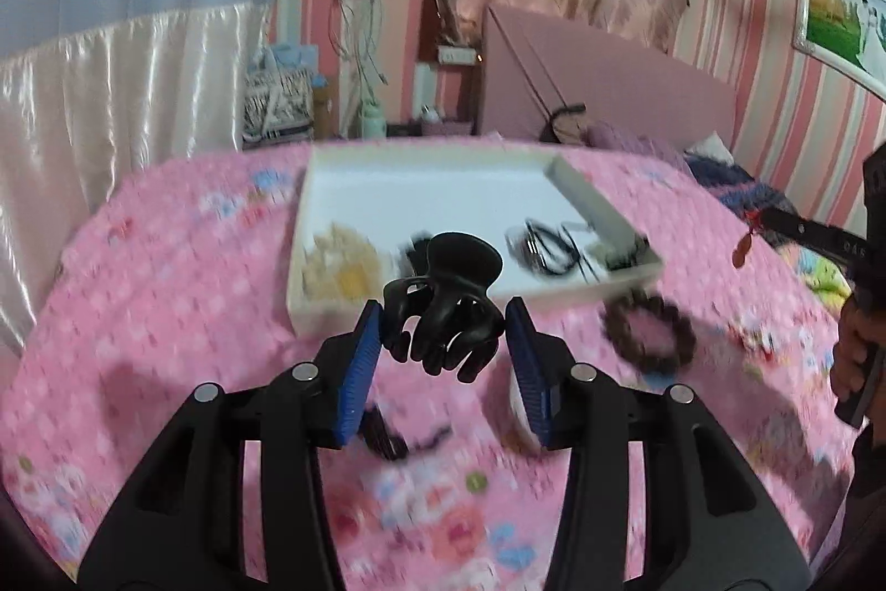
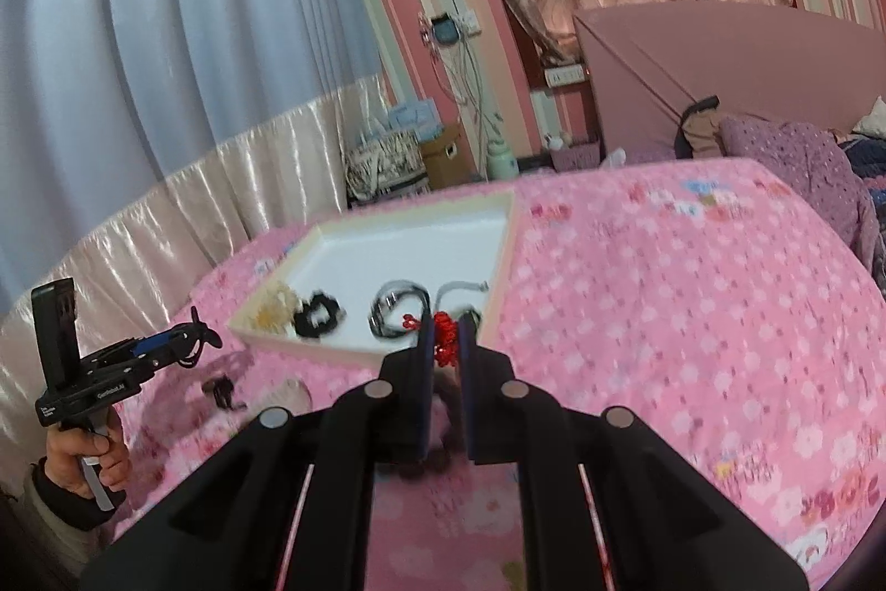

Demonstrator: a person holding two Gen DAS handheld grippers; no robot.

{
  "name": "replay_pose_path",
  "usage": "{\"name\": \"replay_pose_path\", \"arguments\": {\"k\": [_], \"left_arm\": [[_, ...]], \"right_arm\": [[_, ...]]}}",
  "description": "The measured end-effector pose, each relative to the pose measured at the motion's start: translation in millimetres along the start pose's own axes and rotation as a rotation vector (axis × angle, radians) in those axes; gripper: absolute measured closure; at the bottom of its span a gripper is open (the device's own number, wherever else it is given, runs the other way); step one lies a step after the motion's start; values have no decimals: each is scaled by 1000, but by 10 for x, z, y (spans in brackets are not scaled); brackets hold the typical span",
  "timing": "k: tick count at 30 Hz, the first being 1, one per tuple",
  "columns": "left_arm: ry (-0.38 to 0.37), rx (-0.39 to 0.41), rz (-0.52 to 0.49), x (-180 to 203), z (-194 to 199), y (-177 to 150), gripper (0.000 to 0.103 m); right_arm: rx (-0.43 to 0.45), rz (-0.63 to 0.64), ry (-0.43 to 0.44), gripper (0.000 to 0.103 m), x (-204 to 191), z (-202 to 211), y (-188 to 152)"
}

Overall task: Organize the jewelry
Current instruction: 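Carry the claw clip over the tray with left while right carries the tassel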

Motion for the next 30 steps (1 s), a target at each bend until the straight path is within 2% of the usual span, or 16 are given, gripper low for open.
{"name": "replay_pose_path", "arguments": {"k": [6,12,15,18,21,25,30], "left_arm": [[17,47,41,-108,-255,325,58],[43,68,65,-148,-498,445,58],[45,83,52,-146,-632,395,58],[24,91,17,-84,-705,225,58],[32,53,20,-65,-819,53,58],[46,69,20,-99,-868,26,58],[59,54,23,-123,-934,-2,58]], "right_arm": [[33,48,-7,95,-286,-391,131],[45,87,-53,95,-503,-799,125],[73,148,-129,95,-574,-897,33],[61,214,-163,95,-619,-991,-201],[18,245,-152,96,-650,-1097,-352],[9,259,-152,95,-648,-1135,-409],[3,262,-141,95,-677,-1157,-404]]}}
Point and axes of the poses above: each gripper's, at about its wrist camera, not at the fingertips, and z roughly against the way its jaws point, x to its right, y to its top, the point moved 1 cm from there along -z, roughly the way its jaws point, and after that the axes turned 14 degrees about x, right-handed, at the moved point
